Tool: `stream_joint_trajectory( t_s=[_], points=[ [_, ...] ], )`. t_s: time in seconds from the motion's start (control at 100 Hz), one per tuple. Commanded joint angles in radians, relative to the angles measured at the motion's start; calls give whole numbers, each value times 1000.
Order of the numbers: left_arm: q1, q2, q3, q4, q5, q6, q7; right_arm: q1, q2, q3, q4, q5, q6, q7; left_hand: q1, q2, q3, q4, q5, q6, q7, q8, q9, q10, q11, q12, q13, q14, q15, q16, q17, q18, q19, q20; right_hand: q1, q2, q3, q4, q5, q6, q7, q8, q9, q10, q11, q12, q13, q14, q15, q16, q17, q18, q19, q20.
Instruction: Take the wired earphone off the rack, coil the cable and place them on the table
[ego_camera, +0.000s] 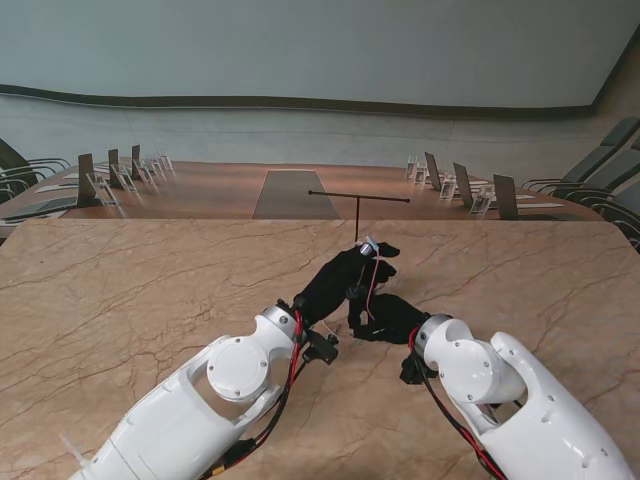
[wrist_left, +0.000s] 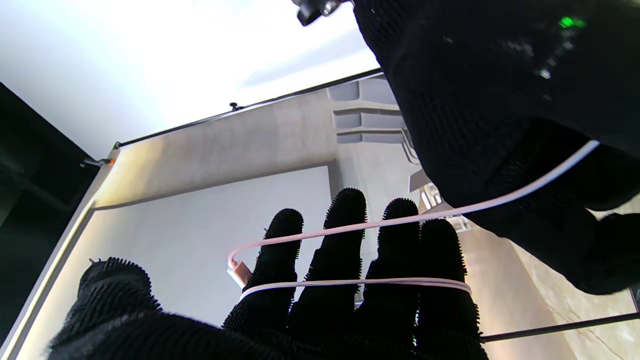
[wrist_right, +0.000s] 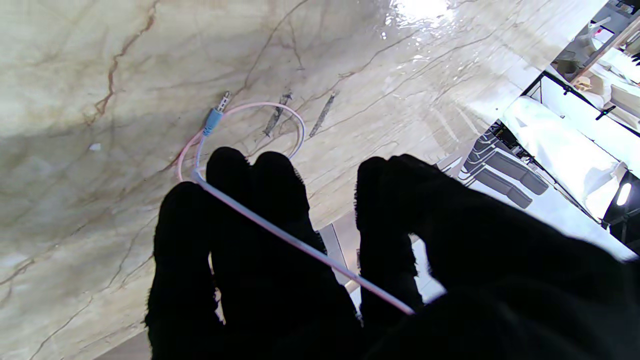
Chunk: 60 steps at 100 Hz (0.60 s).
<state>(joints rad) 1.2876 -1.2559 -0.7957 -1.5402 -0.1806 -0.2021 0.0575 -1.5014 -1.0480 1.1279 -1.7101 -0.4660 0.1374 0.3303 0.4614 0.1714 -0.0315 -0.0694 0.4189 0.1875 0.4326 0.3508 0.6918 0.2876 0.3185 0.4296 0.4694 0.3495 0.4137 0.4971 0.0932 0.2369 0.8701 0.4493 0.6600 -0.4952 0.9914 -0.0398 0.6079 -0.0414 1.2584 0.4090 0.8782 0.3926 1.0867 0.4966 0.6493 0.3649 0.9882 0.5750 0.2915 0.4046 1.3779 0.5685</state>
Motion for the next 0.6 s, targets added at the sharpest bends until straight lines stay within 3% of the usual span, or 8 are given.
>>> stream_joint_trajectory(
  t_s=[0.0,0.28,0.59],
  points=[
    [3,-5,5,-15,-2,1,-6,8,-9,-13,18,3,9,-3,10,-17,-1,21,-31,-79,-20,-5,-11,-19,-2,-7,-3,-14,11,-3,7,-13,-13,-12,66,23,37,-4,26,-73,54,18,11,69,17,-5,14,-11,14,-6,8,-66,32,1],
    [14,1,16,-40,-10,-2,-23,60,-19,-59,80,19,21,-28,1,-14,-5,20,-62,-95,-30,-7,-37,-24,-8,-11,-15,2,-14,-26,10,-8,-20,-15,74,24,34,-3,25,-77,58,34,15,72,35,0,21,-7,32,-2,16,-66,50,8],
    [41,27,11,-96,-25,3,-87,109,-34,-85,156,41,13,-72,-20,-7,-8,19,-78,-92,-34,-3,-44,-7,11,-7,23,42,-5,-50,69,54,-27,-22,73,20,38,-3,32,-80,59,39,22,73,39,0,27,-5,38,-2,19,-65,57,10]
  ],
)
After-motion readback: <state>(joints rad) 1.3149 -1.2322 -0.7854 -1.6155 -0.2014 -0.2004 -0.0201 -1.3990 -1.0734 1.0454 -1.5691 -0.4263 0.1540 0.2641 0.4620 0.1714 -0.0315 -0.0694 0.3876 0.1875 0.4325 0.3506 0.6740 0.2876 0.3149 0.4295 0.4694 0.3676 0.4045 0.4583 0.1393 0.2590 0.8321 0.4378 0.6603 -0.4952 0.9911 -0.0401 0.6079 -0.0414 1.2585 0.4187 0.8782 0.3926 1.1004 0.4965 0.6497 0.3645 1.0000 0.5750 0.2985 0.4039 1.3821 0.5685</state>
